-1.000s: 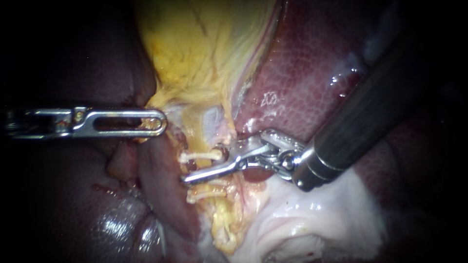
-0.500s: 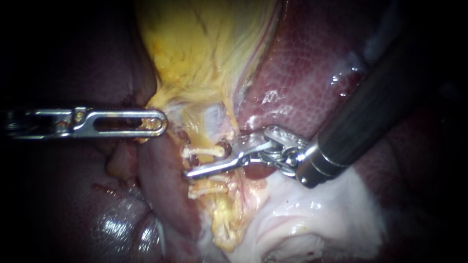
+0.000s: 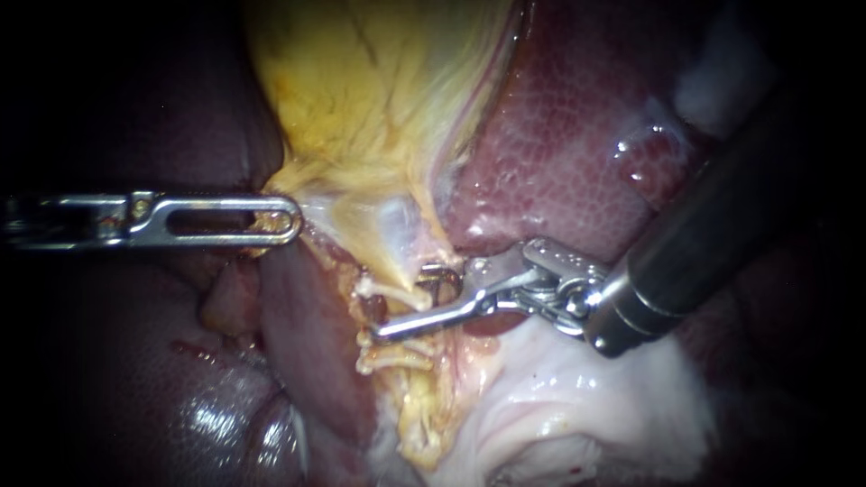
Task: Going back third clip left tube
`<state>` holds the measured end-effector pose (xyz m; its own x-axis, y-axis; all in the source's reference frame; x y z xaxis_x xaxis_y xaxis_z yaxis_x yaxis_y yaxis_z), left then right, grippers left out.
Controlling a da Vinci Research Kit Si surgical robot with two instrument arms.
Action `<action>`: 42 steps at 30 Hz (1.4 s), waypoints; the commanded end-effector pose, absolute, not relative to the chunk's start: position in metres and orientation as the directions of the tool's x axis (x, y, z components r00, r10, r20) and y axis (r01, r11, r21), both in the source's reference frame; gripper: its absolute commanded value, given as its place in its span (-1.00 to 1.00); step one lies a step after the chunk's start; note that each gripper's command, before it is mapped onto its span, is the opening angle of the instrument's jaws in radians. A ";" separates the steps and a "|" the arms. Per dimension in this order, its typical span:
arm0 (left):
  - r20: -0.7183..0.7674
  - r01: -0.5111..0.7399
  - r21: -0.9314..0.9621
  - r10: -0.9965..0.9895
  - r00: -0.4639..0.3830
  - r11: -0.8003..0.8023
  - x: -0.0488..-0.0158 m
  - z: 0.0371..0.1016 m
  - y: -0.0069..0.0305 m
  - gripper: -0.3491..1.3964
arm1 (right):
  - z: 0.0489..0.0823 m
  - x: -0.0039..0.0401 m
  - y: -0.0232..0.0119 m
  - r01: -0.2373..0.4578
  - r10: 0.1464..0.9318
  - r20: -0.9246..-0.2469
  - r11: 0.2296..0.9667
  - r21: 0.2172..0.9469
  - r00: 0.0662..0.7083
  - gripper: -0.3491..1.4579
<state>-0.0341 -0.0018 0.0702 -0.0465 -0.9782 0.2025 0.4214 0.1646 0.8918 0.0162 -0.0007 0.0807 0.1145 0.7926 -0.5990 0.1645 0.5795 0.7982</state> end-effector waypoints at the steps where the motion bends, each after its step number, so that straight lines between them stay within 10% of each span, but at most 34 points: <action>1: 0.202 0.421 0.892 -0.978 -0.047 0.164 -0.0341 0.0702 -0.0018 -1.00 | 0.0807 0.0160 -0.0007 0.162 0.792 -0.599 0.580 0.798 0.117 0.05; 42: 0.208 0.446 0.880 -0.977 -0.049 0.165 -0.0334 0.0727 -0.0012 -1.00 | 0.0776 0.0215 -0.0043 0.315 0.814 -0.571 0.517 0.796 0.107 0.05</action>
